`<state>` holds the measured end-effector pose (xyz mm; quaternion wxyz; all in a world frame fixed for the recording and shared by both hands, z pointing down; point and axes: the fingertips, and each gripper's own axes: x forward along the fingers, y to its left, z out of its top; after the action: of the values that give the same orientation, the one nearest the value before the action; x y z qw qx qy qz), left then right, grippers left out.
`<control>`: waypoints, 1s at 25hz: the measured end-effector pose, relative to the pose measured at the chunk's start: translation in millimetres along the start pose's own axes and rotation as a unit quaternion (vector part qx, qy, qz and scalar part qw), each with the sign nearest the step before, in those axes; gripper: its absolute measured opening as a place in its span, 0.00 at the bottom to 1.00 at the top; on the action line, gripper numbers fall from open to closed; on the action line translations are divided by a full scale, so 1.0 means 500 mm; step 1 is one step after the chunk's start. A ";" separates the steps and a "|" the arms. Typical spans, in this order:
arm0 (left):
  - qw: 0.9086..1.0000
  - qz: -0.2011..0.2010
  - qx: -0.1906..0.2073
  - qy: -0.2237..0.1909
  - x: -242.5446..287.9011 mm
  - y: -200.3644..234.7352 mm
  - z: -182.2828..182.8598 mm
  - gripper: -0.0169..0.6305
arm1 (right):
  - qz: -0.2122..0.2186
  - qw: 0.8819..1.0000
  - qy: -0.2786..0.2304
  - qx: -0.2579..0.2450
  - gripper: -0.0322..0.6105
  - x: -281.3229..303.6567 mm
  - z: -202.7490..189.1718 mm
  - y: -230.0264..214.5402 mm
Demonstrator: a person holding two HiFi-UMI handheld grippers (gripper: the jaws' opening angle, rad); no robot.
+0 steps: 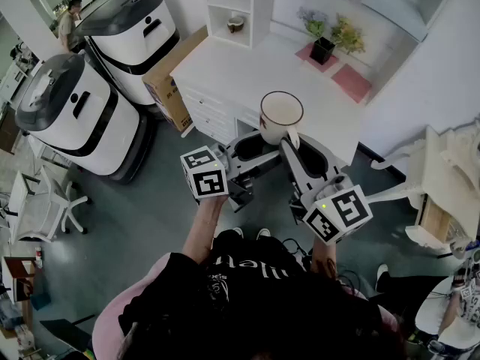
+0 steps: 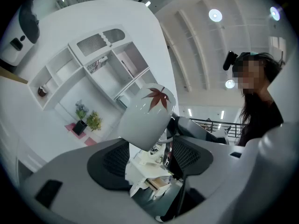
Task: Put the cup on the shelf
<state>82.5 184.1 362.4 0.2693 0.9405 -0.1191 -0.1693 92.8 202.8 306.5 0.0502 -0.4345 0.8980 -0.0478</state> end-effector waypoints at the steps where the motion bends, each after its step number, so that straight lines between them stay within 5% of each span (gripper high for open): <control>1: 1.000 0.000 0.000 0.000 0.001 0.001 0.000 0.48 | 0.000 1.000 0.000 0.000 0.19 0.001 0.000 -0.001; 25: 1.000 -0.005 -0.003 0.007 -0.135 0.019 0.028 0.48 | -0.007 1.000 0.004 0.006 0.19 0.074 -0.040 0.111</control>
<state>14.0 190.8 373.6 0.2725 0.9413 -0.1123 -0.1648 24.2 209.1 317.5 0.0485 -0.4405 0.8947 -0.0550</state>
